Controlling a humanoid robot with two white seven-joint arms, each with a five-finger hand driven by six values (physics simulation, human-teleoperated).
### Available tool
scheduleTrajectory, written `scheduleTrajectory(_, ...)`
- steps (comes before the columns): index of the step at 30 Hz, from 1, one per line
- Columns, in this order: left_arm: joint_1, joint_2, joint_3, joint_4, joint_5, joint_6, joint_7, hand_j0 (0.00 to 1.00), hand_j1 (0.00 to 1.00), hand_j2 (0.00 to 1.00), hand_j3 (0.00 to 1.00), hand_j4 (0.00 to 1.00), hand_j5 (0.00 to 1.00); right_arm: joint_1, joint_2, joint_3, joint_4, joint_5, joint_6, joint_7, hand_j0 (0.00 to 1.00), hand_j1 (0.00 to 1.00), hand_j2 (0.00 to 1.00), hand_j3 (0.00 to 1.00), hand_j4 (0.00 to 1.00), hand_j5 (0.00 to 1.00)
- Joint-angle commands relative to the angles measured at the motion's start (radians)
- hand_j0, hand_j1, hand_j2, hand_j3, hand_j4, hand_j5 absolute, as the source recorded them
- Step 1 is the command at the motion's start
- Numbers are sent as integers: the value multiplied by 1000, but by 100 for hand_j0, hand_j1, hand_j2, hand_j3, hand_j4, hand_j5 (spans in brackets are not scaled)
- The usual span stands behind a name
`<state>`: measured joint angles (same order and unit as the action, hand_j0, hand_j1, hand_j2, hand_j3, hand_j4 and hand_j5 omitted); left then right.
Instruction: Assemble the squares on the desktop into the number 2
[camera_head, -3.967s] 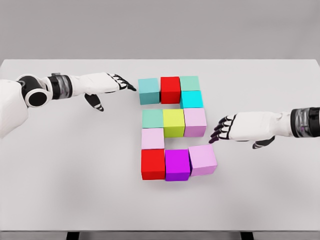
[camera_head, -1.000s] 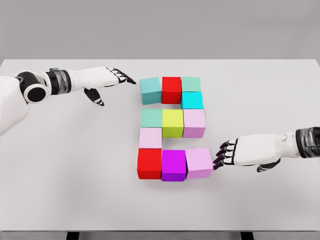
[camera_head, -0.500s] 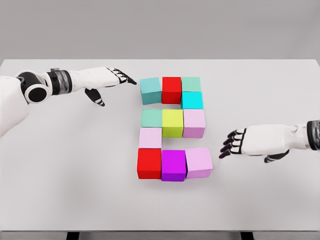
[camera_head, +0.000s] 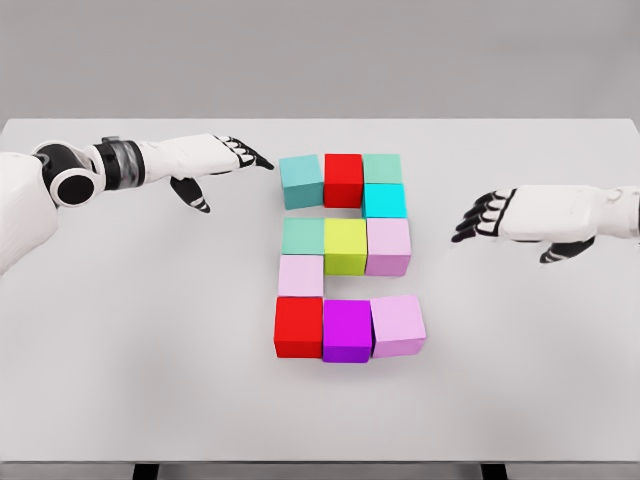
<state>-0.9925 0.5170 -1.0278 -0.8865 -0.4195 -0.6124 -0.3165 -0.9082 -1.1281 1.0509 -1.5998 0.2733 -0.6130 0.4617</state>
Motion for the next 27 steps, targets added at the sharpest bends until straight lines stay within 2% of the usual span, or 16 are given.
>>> scheduleTrajectory(1,0,2,3,0,7,2,0,100,100,100,100,100,100,0,-18,-45,18,-49,2,-1,99,99,99,99,99,99)
scheduleTrajectory(3,0,2,3,0,5,2,0,100,100,100,100,100,100,78,-39,-153,50,-172,2,-1,100,100,100,100,100,100)
scheduleTrajectory(4,-2,2,2,1,5,2,0,100,100,100,100,100,100,109,-38,-198,66,-198,2,2,100,100,100,100,100,100)
scheduleTrajectory(5,-3,0,0,3,2,2,0,100,100,100,100,100,100,205,-38,-331,98,-256,2,3,100,100,100,100,100,100)
scheduleTrajectory(7,-2,-6,0,14,-1,2,0,100,100,100,100,100,100,342,-33,-500,101,-284,2,20,100,100,100,100,100,100)
scheduleTrajectory(9,-2,-6,0,15,-1,2,0,100,100,100,100,100,100,431,-19,-583,103,-284,2,31,100,100,100,100,100,100)
scheduleTrajectory(11,-2,-8,0,15,-2,2,0,100,100,100,100,100,100,482,27,-618,115,-282,2,32,100,100,100,100,100,100)
scheduleTrajectory(13,-2,-8,0,15,-2,2,0,100,100,100,100,100,100,503,79,-632,162,-282,2,34,100,100,100,100,100,100)
scheduleTrajectory(17,-3,-9,-1,15,-2,2,0,100,100,100,100,100,100,525,119,-634,264,-275,2,35,100,100,100,100,100,100)
scheduleTrajectory(19,-2,-14,0,15,-2,2,0,100,100,100,100,100,100,525,120,-632,294,-272,2,34,100,100,100,100,100,100)
scheduleTrajectory(21,-2,-15,0,15,-2,2,0,100,100,100,100,100,100,572,139,-632,313,-267,2,31,100,100,100,100,100,100)
scheduleTrajectory(27,-5,-15,0,15,-2,2,0,100,100,100,100,100,100,575,145,-634,328,-272,2,31,100,100,100,100,100,100)
